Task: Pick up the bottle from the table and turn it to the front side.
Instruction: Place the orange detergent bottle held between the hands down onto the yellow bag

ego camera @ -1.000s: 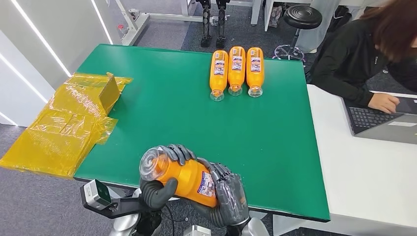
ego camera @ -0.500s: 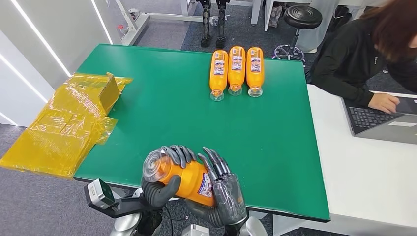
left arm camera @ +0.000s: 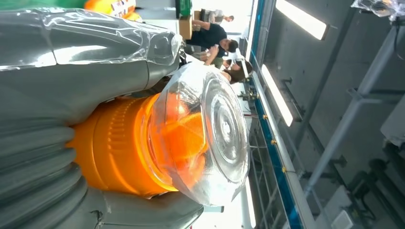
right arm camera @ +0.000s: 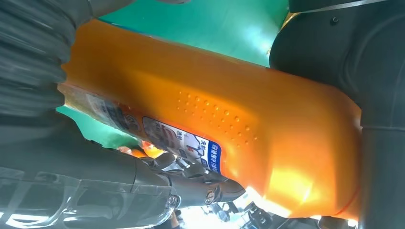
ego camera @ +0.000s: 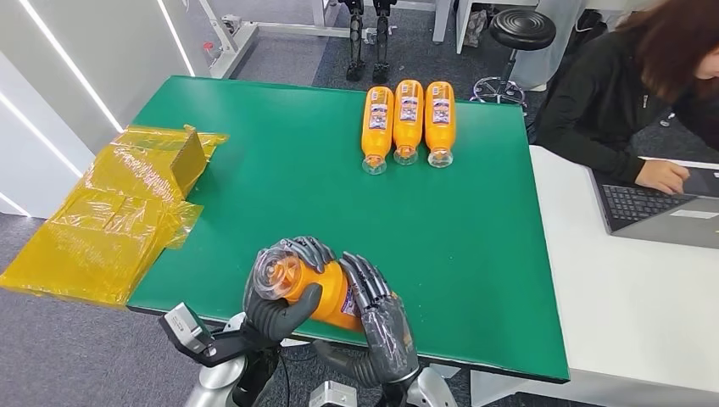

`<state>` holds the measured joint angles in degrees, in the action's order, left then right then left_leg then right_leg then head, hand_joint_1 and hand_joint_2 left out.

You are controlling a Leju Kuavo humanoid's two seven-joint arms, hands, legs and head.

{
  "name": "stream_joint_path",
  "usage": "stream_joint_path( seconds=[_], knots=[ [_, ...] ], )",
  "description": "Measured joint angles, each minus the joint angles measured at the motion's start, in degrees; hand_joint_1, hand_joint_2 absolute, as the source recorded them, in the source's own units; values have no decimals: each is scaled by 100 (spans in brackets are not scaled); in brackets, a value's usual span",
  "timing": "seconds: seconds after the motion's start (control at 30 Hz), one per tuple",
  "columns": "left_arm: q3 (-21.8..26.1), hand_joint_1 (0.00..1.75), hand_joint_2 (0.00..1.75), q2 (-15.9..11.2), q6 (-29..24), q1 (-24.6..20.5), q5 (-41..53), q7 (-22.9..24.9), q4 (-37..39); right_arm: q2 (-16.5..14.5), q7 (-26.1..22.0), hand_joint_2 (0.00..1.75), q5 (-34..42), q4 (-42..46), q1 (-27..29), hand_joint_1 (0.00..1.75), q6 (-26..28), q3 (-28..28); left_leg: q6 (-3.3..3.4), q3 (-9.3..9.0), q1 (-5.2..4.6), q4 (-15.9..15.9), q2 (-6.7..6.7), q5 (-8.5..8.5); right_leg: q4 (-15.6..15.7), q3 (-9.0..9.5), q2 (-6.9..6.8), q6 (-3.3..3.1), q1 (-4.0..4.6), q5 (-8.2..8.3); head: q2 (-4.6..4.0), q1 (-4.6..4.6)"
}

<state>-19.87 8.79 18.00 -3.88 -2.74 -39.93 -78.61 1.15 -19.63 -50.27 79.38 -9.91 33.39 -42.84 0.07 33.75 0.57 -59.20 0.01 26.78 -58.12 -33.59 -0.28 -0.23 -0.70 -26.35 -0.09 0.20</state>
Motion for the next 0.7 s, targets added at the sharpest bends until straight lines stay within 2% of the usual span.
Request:
stream_joint_path(
  seconds=[0.3,0.37,0.57,0.7],
  knots=[
    [15,175,175,-16,-49,-26,45,-1,36,-19,-10,175,1,-97,-28,0,5,-3,0,1,0,0,0,0,0,0,0,0,0,0,0,0],
    [19,175,175,-21,-252,-32,229,-7,33,-20,-10,175,15,-109,-34,0,5,-4,0,1,0,0,0,0,0,0,0,0,0,0,0,1],
    [50,175,175,-198,-2172,-257,1817,-20,13,-60,-134,175,202,-156,-117,0,-63,-94,-5,0,2,0,0,-4,-3,0,0,-1,1,1,0,0],
    [202,175,175,-339,-2970,-450,3116,41,79,-92,-226,175,451,-244,-269,0,-97,-180,-11,0,3,0,-1,-8,-7,-1,0,-2,1,1,0,0]
  ],
)
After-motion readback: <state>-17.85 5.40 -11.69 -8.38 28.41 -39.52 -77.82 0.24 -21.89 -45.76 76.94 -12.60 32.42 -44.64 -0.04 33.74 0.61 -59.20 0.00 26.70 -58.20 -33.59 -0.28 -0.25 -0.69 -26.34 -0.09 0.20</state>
